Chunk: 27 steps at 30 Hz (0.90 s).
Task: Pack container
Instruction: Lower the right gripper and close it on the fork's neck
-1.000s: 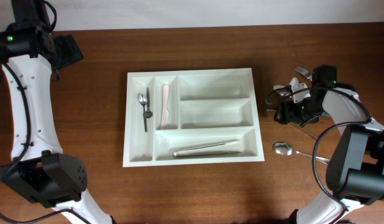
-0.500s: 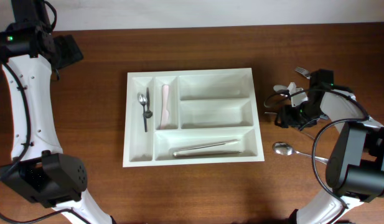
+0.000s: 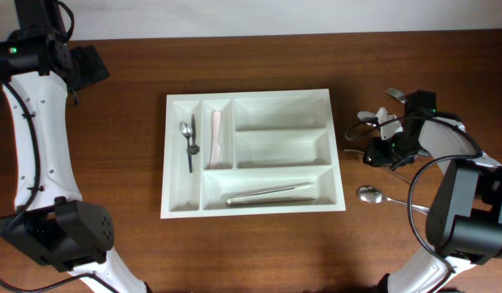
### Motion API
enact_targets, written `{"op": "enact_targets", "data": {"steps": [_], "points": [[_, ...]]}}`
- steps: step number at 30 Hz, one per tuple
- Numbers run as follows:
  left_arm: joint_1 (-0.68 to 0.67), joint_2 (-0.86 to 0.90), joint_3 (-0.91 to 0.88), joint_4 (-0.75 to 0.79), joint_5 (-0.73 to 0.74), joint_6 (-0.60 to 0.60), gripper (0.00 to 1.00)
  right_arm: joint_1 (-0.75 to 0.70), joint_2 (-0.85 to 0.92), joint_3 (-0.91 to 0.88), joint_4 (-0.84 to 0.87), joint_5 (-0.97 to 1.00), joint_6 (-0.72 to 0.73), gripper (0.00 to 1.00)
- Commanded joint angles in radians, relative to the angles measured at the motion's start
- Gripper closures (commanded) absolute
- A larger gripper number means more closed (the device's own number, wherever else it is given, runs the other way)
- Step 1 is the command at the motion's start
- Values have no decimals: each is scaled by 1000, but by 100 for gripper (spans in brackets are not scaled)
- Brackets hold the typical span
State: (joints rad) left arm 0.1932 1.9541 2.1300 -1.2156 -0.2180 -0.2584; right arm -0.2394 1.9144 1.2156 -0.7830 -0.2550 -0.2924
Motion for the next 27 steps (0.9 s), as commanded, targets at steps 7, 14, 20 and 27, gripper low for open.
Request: {"op": "enact_targets", "data": {"steps": [7, 14, 20, 27], "points": [[1, -5, 8, -1, -8, -3, 1, -2, 7, -18, 83, 122, -6, 60], [1, -5, 8, -1, -8, -3, 1, -2, 7, -19, 84, 133, 14, 82], [1, -5, 8, -1, -8, -3, 1, -2, 7, -22, 80, 132, 32, 93], [1, -5, 8, -1, -8, -3, 1, -2, 7, -22, 76, 132, 32, 96]]}}
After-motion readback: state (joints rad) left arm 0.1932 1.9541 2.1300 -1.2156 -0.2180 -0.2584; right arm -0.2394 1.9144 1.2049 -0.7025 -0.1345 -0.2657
